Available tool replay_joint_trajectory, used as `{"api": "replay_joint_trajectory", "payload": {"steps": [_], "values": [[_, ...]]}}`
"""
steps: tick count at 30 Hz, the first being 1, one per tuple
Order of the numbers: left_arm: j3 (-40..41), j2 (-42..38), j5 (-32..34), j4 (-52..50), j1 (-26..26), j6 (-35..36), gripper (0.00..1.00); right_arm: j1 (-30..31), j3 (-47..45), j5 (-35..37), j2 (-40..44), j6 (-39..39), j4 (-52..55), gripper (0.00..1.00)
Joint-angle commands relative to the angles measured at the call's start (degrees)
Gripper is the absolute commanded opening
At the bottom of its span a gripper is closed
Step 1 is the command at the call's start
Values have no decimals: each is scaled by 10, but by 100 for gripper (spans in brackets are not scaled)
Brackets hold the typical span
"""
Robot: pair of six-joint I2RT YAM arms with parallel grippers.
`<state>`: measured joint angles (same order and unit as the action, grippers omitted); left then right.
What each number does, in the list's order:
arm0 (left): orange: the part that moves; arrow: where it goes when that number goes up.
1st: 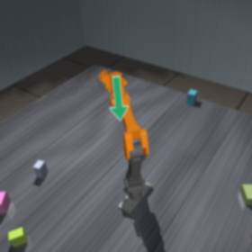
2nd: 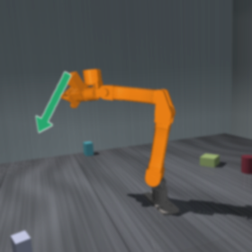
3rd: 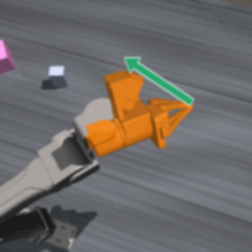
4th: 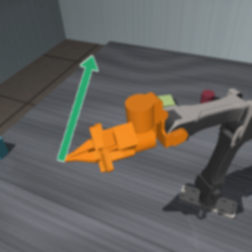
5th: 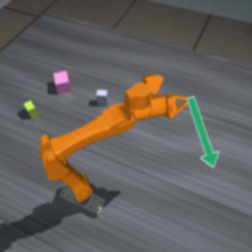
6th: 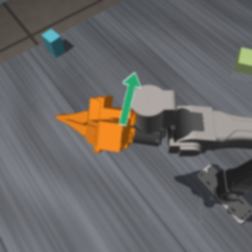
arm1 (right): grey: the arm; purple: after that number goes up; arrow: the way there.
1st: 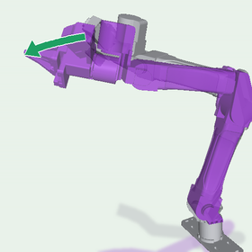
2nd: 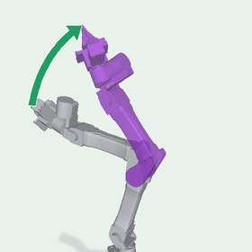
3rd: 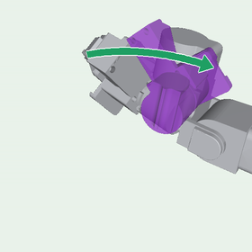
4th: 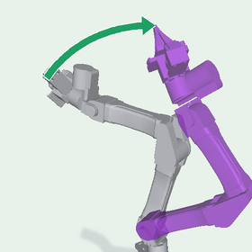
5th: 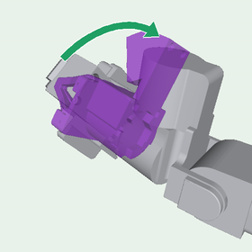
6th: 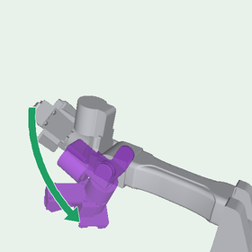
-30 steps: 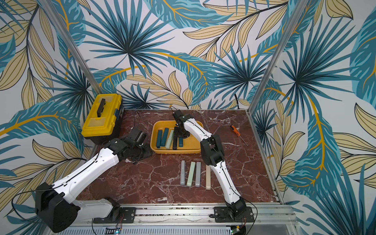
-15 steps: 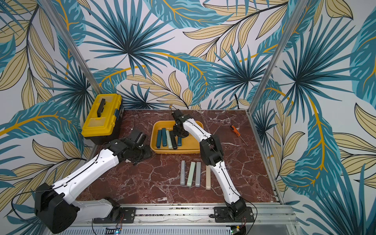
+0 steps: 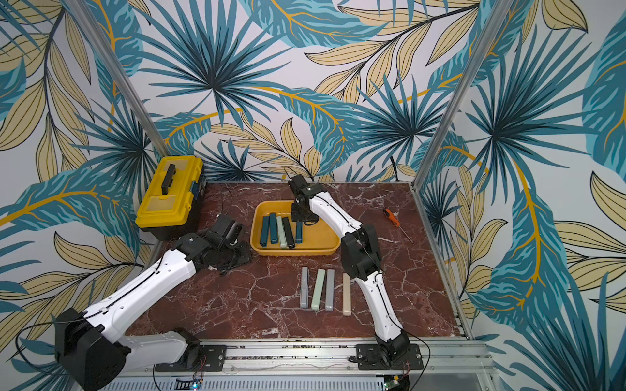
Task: Put the pruning pliers into the storage box
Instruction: Place the pruning pliers in the storage box, then pick up the pruning pliers from the center of the board.
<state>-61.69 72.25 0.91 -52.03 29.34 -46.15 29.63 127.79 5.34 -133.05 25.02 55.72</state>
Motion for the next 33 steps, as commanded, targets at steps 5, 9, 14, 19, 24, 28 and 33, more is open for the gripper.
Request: {"api": "replay_joint_trajectory", "payload": {"steps": [5, 9, 14, 19, 24, 28, 33], "values": [[-25, 26, 6, 15, -4, 43, 48, 3, -152, 93, 196, -24, 45, 57], [-31, 43, -5, 33, -4, 51, 48, 3, -270, 125, 299, -6, 55, 57], [-39, 67, -29, 50, -4, 54, 48, 4, -409, 122, 412, 51, 70, 63], [-47, 74, -36, 52, -4, 64, 48, 7, -560, 111, 506, 99, 59, 63], [-58, 85, -39, 47, -4, 70, 48, 26, -660, 79, 536, 137, 49, 64], [-56, 86, -44, 50, -4, 66, 48, 42, -725, 57, 553, 160, 16, 66], [-51, 79, -42, 42, -4, 64, 48, 44, -778, 32, 538, 178, -33, 66]]}}
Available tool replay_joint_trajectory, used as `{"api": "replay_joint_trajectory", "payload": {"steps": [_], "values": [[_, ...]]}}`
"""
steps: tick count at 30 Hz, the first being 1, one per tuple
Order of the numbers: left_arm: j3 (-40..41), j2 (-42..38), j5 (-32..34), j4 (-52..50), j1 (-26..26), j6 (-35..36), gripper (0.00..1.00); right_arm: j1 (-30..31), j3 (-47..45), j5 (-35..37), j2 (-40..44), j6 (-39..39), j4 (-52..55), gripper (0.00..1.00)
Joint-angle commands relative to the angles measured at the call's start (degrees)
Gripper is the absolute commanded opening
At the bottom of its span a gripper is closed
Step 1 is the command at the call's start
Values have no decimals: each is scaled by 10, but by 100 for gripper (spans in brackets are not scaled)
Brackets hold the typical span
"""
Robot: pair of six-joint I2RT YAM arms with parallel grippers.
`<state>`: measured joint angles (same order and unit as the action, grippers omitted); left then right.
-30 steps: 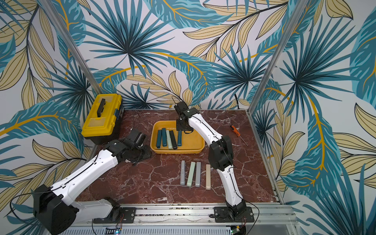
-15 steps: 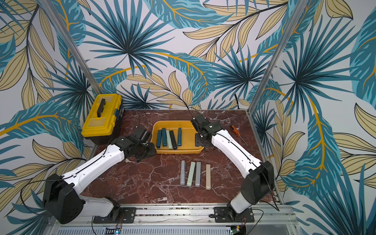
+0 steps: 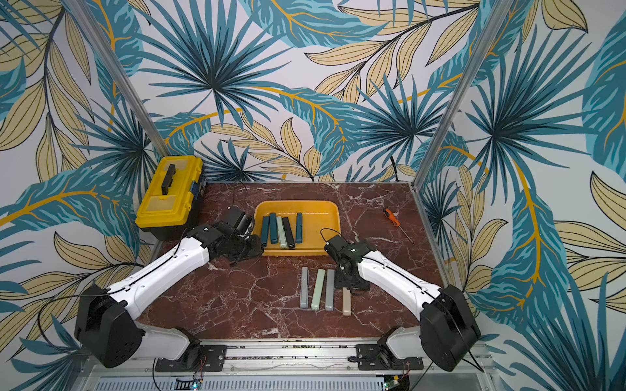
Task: Put the pruning pliers into the storage box
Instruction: Pick up the pruning pliers from the center of the board.
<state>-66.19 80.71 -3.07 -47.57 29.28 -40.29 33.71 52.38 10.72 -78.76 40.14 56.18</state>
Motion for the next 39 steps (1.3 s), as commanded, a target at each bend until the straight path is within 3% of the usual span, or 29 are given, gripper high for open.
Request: {"api": "replay_joint_trajectory", "payload": {"steps": [1, 8, 19, 25, 29, 32, 39], "values": [[-7, -7, 0, -7, -4, 6, 48, 3, -31, -26, -11, 30, -47, 66], [-4, -14, 10, -20, -3, 6, 48, 4, -60, -47, -47, 34, -112, 65], [-6, -7, 13, -21, -4, 7, 48, 5, -76, -46, -71, 37, -122, 52], [-2, -4, 9, -16, -3, 6, 48, 5, -90, -50, -78, 37, -131, 40], [-1, -4, 9, -15, -4, 4, 48, 5, -83, -47, -83, 30, -125, 23], [-2, -2, 9, -14, -4, 3, 48, 5, -71, -37, -82, 30, -112, 17], [3, -1, 11, -12, -3, 3, 48, 5, -11, -11, -43, 16, -39, 18]]}}
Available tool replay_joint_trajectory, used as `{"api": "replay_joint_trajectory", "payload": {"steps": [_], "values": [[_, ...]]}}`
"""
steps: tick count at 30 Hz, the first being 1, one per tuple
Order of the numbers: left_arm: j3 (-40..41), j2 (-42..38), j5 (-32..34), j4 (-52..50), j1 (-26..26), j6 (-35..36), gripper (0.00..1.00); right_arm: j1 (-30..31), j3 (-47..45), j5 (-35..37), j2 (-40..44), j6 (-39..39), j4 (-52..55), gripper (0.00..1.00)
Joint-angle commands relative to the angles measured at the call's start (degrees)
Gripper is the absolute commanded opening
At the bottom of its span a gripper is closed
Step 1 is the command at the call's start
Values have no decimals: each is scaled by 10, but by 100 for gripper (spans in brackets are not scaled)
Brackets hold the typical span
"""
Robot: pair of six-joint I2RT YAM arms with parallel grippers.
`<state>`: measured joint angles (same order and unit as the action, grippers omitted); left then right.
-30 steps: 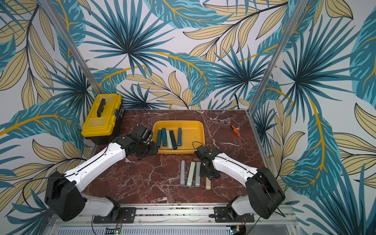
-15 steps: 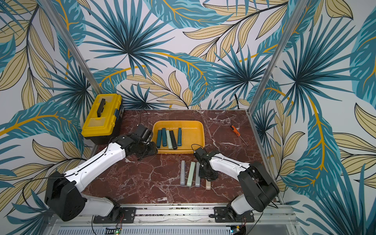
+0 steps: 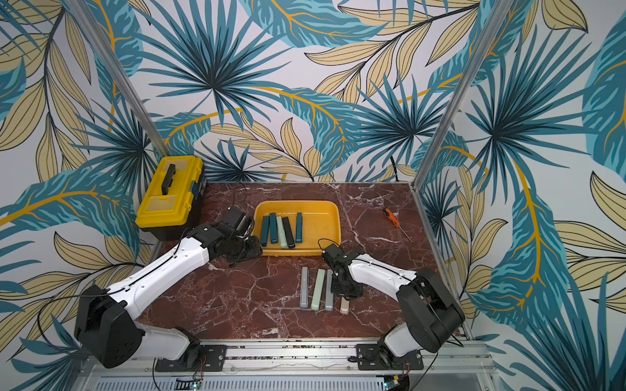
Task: Put the pruning pliers into the storage box
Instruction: Pick up the pruning pliers from the center of the board, then place the pruning pliers in the storage box.
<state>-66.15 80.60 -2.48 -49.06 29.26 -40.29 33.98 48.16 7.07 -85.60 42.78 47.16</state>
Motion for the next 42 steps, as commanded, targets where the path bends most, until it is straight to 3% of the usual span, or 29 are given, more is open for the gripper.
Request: {"api": "replay_joint_trajectory", "payload": {"steps": [1, 12, 26, 32, 42], "values": [[3, 0, 3, 4, -4, 2, 48, 2, 44, 29, 30, -14, 65, 18], [12, -7, 2, 15, -3, -5, 48, 3, 292, 55, 7, -86, 172, 19], [28, -58, 21, -1, -3, -21, 48, 1, 594, 55, -223, -182, 148, 20], [25, -72, 36, -18, -3, -23, 48, -5, 666, 43, -309, -188, 129, 20], [13, -87, 45, -34, -3, -26, 48, -35, 685, 37, -398, -198, 88, 20]]}}
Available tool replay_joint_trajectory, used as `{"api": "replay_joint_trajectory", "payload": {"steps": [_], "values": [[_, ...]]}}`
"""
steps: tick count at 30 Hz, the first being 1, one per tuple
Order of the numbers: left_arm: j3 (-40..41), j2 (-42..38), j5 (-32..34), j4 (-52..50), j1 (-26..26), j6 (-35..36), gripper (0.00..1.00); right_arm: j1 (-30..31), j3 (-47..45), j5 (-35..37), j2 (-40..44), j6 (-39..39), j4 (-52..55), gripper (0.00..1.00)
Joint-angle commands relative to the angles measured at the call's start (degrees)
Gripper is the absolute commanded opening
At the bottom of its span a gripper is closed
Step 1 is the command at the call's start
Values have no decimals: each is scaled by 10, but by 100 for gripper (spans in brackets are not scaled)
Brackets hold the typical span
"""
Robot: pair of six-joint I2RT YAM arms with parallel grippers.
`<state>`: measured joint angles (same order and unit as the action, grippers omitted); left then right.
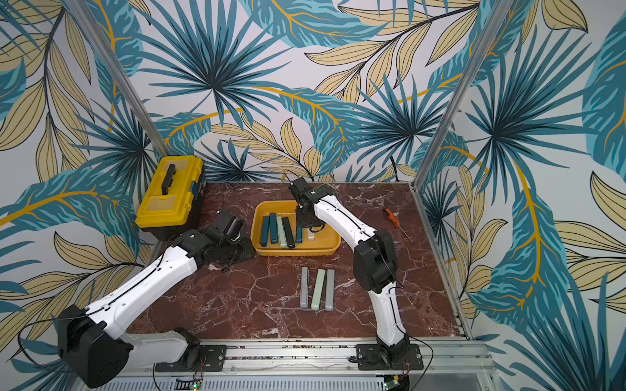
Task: Put the pruning pliers into the storage box
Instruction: Place the pruning pliers in the storage box.
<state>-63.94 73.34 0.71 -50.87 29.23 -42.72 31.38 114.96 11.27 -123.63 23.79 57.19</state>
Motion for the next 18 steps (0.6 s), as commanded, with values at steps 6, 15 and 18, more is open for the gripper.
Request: {"api": "replay_joint_trajectory", "payload": {"steps": [6, 15, 18], "values": [[-1, -14, 23, -26, -7, 0, 48, -15, 23, -24, -50, -12, -37, 20], [2, -14, 22, -36, -13, -4, 48, -14, 53, -49, -119, -12, -50, 20], [2, -14, 23, -38, -14, -5, 48, -15, 55, -46, -133, -13, -55, 20]]}}
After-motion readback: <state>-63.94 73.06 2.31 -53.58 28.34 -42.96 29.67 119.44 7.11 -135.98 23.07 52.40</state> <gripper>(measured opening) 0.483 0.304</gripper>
